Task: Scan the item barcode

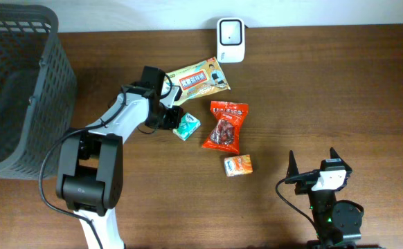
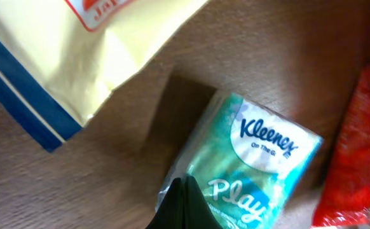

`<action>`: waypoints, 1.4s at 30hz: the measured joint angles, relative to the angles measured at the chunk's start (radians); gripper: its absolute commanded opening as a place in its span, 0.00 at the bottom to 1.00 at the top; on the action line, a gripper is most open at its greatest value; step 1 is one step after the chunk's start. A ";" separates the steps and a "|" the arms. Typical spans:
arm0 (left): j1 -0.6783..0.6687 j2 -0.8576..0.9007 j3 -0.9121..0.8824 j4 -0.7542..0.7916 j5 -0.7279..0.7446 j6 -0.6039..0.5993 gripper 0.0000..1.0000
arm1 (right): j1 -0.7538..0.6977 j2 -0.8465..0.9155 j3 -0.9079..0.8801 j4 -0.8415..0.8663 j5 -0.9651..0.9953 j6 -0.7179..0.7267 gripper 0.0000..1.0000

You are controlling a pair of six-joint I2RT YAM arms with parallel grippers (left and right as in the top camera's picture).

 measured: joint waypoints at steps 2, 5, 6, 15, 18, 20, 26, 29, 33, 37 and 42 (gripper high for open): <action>-0.005 0.000 0.002 0.011 -0.077 -0.016 0.00 | 0.000 0.000 0.000 0.000 0.000 0.000 0.98; -0.002 0.018 0.005 0.012 -0.166 -0.036 0.00 | 0.000 0.000 0.000 0.000 0.000 0.000 0.98; 0.000 0.018 0.005 0.011 -0.180 -0.039 0.00 | 0.000 0.000 0.000 0.000 0.000 0.000 0.98; -0.004 0.019 0.018 -0.019 -0.214 -0.051 0.00 | 0.000 0.000 0.000 0.000 0.000 0.000 0.98; -0.002 0.035 0.071 -0.131 -0.201 -0.051 0.00 | 0.000 0.000 0.000 0.000 0.000 0.000 0.98; -0.002 0.039 0.115 -0.171 -0.172 -0.051 0.00 | 0.000 0.000 0.000 0.000 0.000 0.000 0.98; -0.002 0.037 0.202 -0.180 0.010 -0.047 0.00 | 0.000 0.000 0.000 0.000 0.000 0.000 0.98; -0.002 0.038 0.194 -0.173 0.048 -0.046 0.00 | 0.000 0.000 0.000 0.000 0.000 0.000 0.98; -0.002 0.070 0.185 -0.153 0.072 -0.046 0.00 | 0.000 0.000 0.000 0.000 0.000 0.000 0.98; 0.000 0.112 0.180 -0.150 0.092 -0.031 0.00 | 0.000 0.000 0.000 0.000 0.000 0.000 0.98; -0.003 0.113 0.180 -0.149 0.066 -0.028 0.00 | 0.000 0.000 0.000 0.000 0.000 0.000 0.98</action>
